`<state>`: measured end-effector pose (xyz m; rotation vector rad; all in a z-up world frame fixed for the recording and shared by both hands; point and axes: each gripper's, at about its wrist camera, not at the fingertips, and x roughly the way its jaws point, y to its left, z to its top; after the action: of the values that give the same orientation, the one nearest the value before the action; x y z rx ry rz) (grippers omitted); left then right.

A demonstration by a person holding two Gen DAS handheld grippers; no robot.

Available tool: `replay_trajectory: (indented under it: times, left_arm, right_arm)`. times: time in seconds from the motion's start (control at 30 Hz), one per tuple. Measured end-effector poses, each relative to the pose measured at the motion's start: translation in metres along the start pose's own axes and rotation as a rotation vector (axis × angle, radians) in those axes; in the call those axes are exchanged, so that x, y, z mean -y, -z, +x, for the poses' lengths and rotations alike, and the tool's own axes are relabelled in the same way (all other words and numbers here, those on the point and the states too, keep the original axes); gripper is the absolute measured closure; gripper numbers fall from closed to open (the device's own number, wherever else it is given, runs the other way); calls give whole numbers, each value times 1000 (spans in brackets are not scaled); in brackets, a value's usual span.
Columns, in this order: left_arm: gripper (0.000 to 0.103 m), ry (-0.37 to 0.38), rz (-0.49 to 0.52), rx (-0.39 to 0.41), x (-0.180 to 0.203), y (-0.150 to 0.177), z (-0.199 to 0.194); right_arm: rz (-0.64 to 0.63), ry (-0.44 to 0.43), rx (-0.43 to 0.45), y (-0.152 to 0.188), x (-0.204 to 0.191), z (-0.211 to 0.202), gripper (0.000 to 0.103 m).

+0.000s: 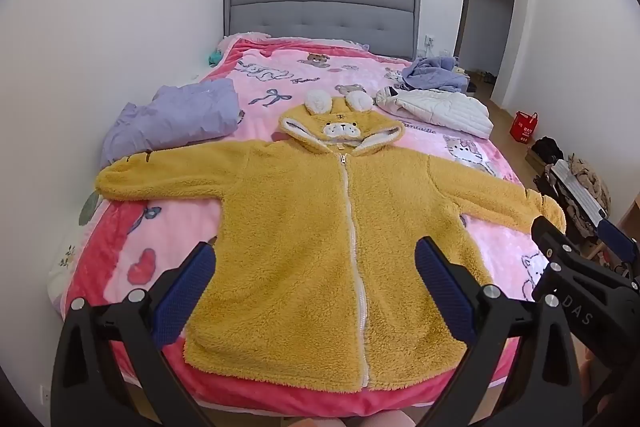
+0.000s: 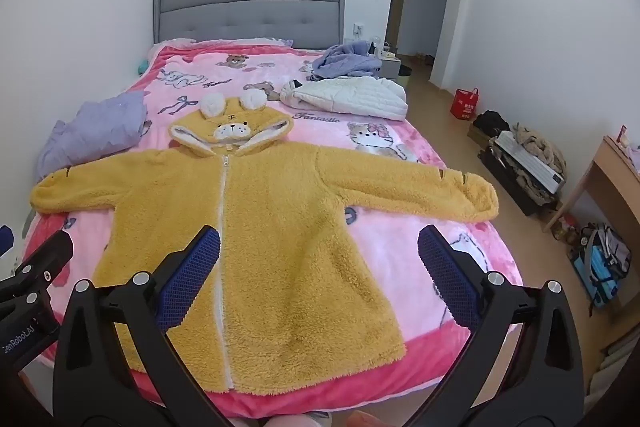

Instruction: Fold large clothes

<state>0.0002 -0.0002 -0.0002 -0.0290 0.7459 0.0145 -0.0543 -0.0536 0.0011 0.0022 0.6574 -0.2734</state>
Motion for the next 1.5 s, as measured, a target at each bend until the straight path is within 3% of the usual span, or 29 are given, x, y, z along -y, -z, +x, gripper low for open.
replay_trajectory:
  times: [0.57,0.93,1.1,1.5]
  left_arm:
    - [5,-8,-6,9,-7,-2,-3]
    - [5,15,-41,-18,-12,-1,7]
    - [5,32,-43,-20,-12,0,9]
    - [5,6,-8,-4,-2,0,6]
  right_arm:
    - [48,-13,-7,4,6,3,8]
    - [79,-99,-46,-2,8,6,8]
    - [31,-55,-20,-2,0,3,8]
    - [9,-55,-9,-3,-2,-1,8]
